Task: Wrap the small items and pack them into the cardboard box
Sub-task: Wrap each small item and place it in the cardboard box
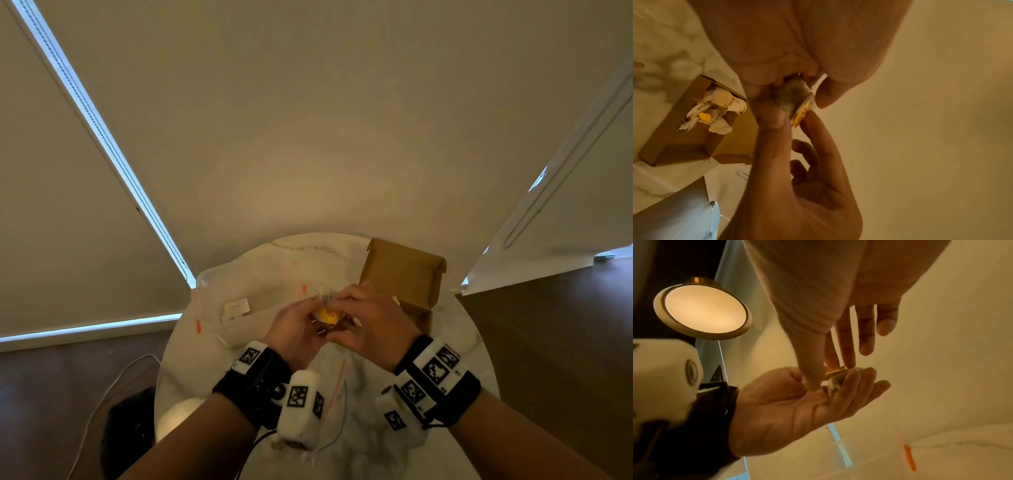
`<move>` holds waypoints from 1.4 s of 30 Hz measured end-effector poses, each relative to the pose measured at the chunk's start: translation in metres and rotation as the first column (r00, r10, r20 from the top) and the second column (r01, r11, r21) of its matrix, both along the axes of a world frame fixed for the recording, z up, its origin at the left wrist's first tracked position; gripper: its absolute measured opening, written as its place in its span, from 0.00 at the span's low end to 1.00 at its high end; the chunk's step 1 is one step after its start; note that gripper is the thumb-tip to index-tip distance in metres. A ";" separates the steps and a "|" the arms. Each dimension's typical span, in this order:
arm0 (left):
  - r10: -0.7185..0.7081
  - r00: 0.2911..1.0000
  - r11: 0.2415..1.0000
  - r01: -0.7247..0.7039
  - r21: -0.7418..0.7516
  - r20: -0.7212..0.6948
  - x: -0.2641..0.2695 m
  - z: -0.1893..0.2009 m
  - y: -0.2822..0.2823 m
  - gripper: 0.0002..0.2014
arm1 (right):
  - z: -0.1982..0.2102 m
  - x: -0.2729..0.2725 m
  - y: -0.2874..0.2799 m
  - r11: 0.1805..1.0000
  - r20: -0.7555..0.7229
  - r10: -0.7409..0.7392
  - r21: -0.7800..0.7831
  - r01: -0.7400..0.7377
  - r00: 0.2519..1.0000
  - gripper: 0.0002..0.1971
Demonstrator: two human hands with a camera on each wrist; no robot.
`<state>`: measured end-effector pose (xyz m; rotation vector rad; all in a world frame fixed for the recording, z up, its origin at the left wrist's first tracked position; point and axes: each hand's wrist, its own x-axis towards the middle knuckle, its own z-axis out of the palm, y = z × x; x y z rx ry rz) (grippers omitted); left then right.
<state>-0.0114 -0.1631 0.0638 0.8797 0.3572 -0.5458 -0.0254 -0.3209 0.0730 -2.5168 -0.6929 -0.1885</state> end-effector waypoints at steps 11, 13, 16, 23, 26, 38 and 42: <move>0.002 1.000 0.990 -0.004 -0.138 -0.015 -0.004 0.007 -0.003 0.14 | 0.020 0.009 -0.006 0.916 0.008 -0.217 0.349 0.200 0.976 0.12; -0.018 1.000 0.992 0.020 -0.122 0.019 -0.005 0.004 -0.002 0.12 | 0.026 0.012 -0.013 0.886 0.009 -0.289 0.381 0.263 0.957 0.05; -0.046 0.995 0.997 0.051 -0.054 0.089 -0.006 -0.002 -0.002 0.15 | 0.035 0.012 -0.023 0.862 0.024 -0.369 0.383 0.332 0.929 0.05; 0.030 0.991 1.000 -0.031 0.003 0.134 -0.005 -0.011 -0.007 0.12 | 0.053 -0.011 -0.034 0.866 -0.300 -0.172 0.408 0.289 0.938 0.07; 0.051 0.985 0.997 -0.060 0.053 0.166 -0.004 -0.013 -0.010 0.13 | 0.050 -0.018 -0.031 0.900 -0.359 -0.097 0.365 0.236 0.928 0.04; -0.013 0.942 0.994 -0.024 0.108 0.337 -0.002 -0.006 -0.008 0.10 | 0.041 -0.012 -0.026 0.943 -0.243 -0.137 0.265 0.202 0.960 0.04; -0.032 0.946 0.996 0.004 0.089 0.324 -0.002 -0.005 -0.008 0.12 | 0.041 -0.008 -0.024 0.946 -0.223 -0.147 0.254 0.203 0.964 0.04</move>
